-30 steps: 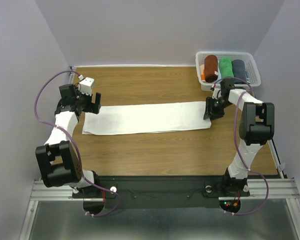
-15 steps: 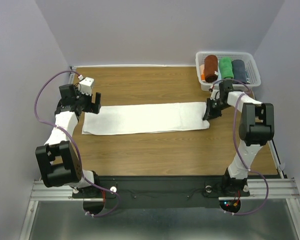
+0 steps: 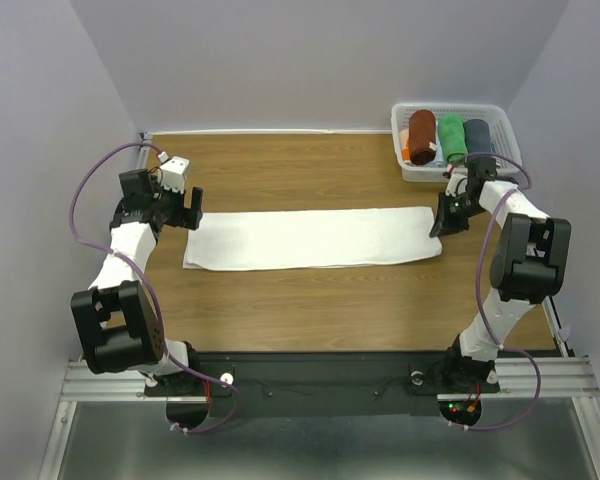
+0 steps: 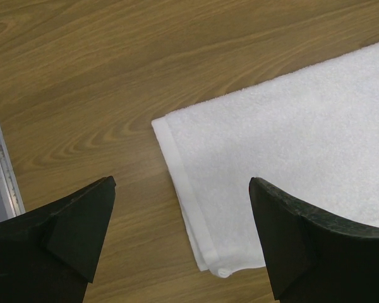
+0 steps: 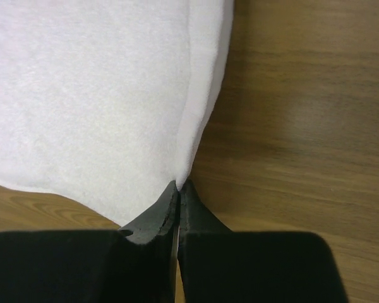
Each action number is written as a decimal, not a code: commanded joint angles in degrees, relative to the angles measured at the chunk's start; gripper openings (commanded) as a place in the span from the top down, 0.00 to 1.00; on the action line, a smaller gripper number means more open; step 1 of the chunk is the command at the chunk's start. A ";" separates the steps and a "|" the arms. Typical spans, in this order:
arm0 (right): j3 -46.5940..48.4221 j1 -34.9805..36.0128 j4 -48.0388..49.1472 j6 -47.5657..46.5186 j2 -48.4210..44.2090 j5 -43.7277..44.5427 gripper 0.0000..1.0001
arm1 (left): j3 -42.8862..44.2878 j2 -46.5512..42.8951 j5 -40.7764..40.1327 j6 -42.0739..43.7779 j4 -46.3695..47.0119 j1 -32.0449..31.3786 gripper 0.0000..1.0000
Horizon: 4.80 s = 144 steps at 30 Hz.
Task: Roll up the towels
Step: Fold the towel
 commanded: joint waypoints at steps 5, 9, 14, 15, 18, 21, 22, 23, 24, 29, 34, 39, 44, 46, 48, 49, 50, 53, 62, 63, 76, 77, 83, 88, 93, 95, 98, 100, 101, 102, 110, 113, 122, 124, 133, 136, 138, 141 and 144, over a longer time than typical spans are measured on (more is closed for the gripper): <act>6.49 3.28 -4.84 -0.64 -3.89 -12.06 0.99 | 2.65 1.40 1.76 -0.72 0.06 -0.19 0.01; 6.58 7.59 -5.11 0.41 -4.95 -15.49 0.99 | 3.44 2.45 2.64 -0.98 -0.55 -0.19 0.01; 7.37 14.71 -4.50 1.99 -3.37 -16.82 1.00 | 4.41 3.51 3.17 -1.51 -2.22 -0.19 0.01; 7.80 15.68 -4.06 2.34 -2.84 -17.08 1.00 | 4.41 3.68 3.17 -1.51 -2.40 -0.19 0.01; 9.56 18.85 -2.22 4.54 -0.47 -17.78 1.00 | 3.89 3.51 4.13 -1.07 -2.93 -0.19 0.01; 11.84 22.18 -0.38 6.65 2.77 -18.22 0.99 | 4.06 4.03 4.14 -3.34 -2.84 -0.19 0.01; 12.46 23.93 0.24 8.83 3.75 -18.49 0.99 | 4.32 4.65 4.14 -3.88 -3.10 -0.19 0.01; 13.42 24.73 0.95 9.81 4.36 -18.75 0.99 | 4.67 5.00 4.14 -4.58 -3.28 -0.19 0.01; 13.95 25.44 2.78 11.82 5.94 -19.10 0.99 | 4.85 5.70 3.44 -5.98 -3.37 -0.19 0.01; 18.87 30.18 5.26 14.91 10.95 -19.54 1.00 | 4.77 6.32 3.26 -6.00 -3.72 -0.19 0.01; 20.90 33.79 7.19 17.11 13.59 -19.01 1.00 | 3.98 5.97 2.82 -6.17 -3.19 -0.19 0.01; 23.10 35.46 8.33 18.96 16.14 -19.63 1.00 | 2.83 5.27 3.08 -6.61 -1.79 -0.19 0.01; 25.20 37.13 9.30 20.80 16.94 -20.50 1.00 | 2.48 4.83 2.73 -6.26 -1.61 -0.19 0.01; 25.65 37.57 9.39 21.33 16.76 -20.42 0.99 | 2.30 4.57 2.64 -6.08 -1.61 -0.19 0.01; 26.00 37.84 9.48 21.68 16.59 -20.51 0.99 | 2.30 4.56 2.47 -5.99 -1.61 -0.19 0.01; 26.09 37.92 9.48 22.03 16.76 -20.68 0.99 | 2.30 4.48 2.38 -5.91 -1.61 -0.19 0.01; 26.09 38.10 9.48 22.30 16.76 -20.86 0.99 | 2.30 4.56 2.38 -5.99 -1.52 -0.19 0.01; 26.70 38.97 9.65 22.91 16.94 -21.48 0.99 | 2.22 4.74 2.46 -6.08 -1.26 -0.19 0.01; 27.23 39.86 10.09 23.35 20.01 -20.95 0.99 | 2.13 4.92 2.29 -6.17 -1.08 -0.19 0.01; 27.40 39.77 10.18 23.53 20.71 -21.56 0.99 | 1.87 4.92 2.20 -6.08 -1.00 -0.11 0.01; 28.90 40.03 11.76 25.64 20.90 -22.80 0.99 | 0.90 4.30 2.20 -5.91 -0.64 -0.19 0.01; 28.90 40.03 11.94 25.64 20.72 -22.97 0.99 | 0.81 4.21 2.29 -5.90 -0.64 -0.11 0.01; 27.85 40.21 13.95 25.90 21.07 -22.01 0.99 | 1.34 4.57 2.47 -6.26 -0.38 -0.19 0.01; 28.28 40.56 15.01 25.99 22.56 -22.88 0.97 | 0.99 4.13 2.47 -5.56 -0.38 -0.19 0.01; 27.67 40.83 14.75 24.59 21.08 -23.32 0.36 | 1.16 4.48 2.82 -3.89 -3.19 -0.19 0.01; 26.79 40.39 14.49 23.18 17.65 -22.71 0.31 | 0.64 4.39 2.56 -2.75 -4.94 -0.19 0.01; 25.30 39.34 13.00 20.90 12.92 -22.88 0.25 | -0.77 4.04 0.89 -0.20 -6.09 -0.11 0.01; 24.86 38.63 11.68 19.58 10.80 -23.58 0.24 | -1.04 4.12 0.18 0.86 -7.41 -0.19 0.01; 24.51 37.50 10.98 18.09 9.13 -23.24 0.25 | -0.95 4.30 -0.08 1.56 -8.11 -0.28 0.01; 24.59 36.88 8.80 17.04 8.77 -22.80 0.28 | -0.86 4.39 -1.13 3.22 -9.51 -0.28 0.01; 24.77 32.56 -1.07 -0.62 10.69 -3.93 0.66 | 0.28 9.12 -7.81 8.69 -16.81 -2.30 0.21; 24.42 32.57 -0.98 -4.06 13.94 -1.88 0.74 | 1.33 12.64 -8.70 7.28 -16.73 -2.83 0.34; 17.95 32.56 -0.72 -3.99 16.68 -2.93 0.86 | 12.48 26.95 -10.01 3.85 -15.41 -3.27 0.41; 14.33 32.74 -0.45 -2.84 14.84 -5.65 0.87 | 17.49 31.43 -9.75 3.50 -15.41 -3.62 0.41; -1.85 38.26 2.96 -3.98 5.26 -29.37 0.77 | 53.64 52.44 -7.48 4.20 -22.60 -14.76 0.38; -2.04 44.77 8.94 -1.18 2.88 -32.46 0.70 | 68.76 60.44 -5.63 3.76 -24.71 -18.72 0.32; -0.81 46.98 9.65 0.15 3.14 -33.07 0.68 | 75.75 64.93 -6.58 3.07 -25.78 -19.96 0.24; 0.07 46.72 9.39 1.03 1.39 -31.85 0.68 | 79.48 63.11 -8.07 2.45 -23.07 -20.32 0.08; -1.24 45.93 9.65 1.20 -1.86 -29.92 0.67 | 69.83 53.66 -9.23 2.01 -13.68 -19.71 0.01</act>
